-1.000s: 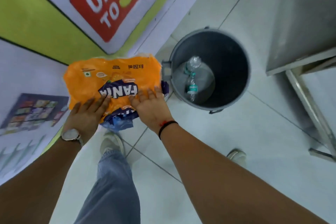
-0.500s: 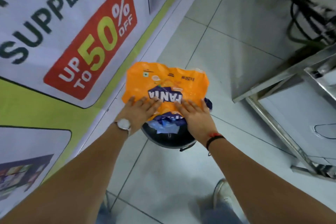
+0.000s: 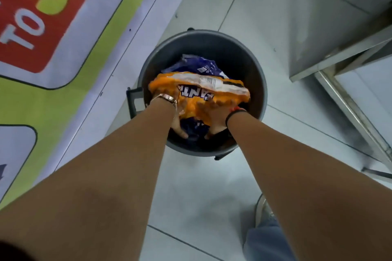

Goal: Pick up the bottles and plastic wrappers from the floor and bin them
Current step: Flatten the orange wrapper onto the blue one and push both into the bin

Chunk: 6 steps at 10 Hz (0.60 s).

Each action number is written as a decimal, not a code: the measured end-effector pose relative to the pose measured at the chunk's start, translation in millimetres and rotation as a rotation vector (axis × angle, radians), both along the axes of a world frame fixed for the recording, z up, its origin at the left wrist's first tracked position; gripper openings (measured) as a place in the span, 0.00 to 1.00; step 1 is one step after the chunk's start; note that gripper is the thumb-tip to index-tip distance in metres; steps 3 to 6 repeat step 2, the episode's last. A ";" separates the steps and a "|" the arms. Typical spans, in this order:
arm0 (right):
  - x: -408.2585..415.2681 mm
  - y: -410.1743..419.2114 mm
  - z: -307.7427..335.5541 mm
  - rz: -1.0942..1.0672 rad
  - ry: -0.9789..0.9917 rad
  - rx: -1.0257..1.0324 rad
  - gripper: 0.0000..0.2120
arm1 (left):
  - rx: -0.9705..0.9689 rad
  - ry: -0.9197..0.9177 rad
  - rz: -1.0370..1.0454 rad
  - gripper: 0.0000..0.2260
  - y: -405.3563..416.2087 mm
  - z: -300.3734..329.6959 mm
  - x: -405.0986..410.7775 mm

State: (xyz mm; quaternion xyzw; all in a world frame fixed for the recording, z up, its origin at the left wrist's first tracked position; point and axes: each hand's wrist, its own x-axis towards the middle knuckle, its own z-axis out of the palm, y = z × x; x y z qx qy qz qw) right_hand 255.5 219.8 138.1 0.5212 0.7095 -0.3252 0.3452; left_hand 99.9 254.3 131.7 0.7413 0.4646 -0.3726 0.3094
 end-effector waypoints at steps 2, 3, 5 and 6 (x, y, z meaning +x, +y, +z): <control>-5.8 -0.6 -11.9 -0.035 0.068 0.015 0.30 | 0.025 -0.037 0.002 0.35 -12.5 -37.3 13.1; -5.8 -0.6 -11.9 -0.035 0.068 0.015 0.30 | 0.025 -0.037 0.002 0.35 -12.5 -37.3 13.1; -5.8 -0.6 -11.9 -0.035 0.068 0.015 0.30 | 0.025 -0.037 0.002 0.35 -12.5 -37.3 13.1; -5.8 -0.6 -11.9 -0.035 0.068 0.015 0.30 | 0.025 -0.037 0.002 0.35 -12.5 -37.3 13.1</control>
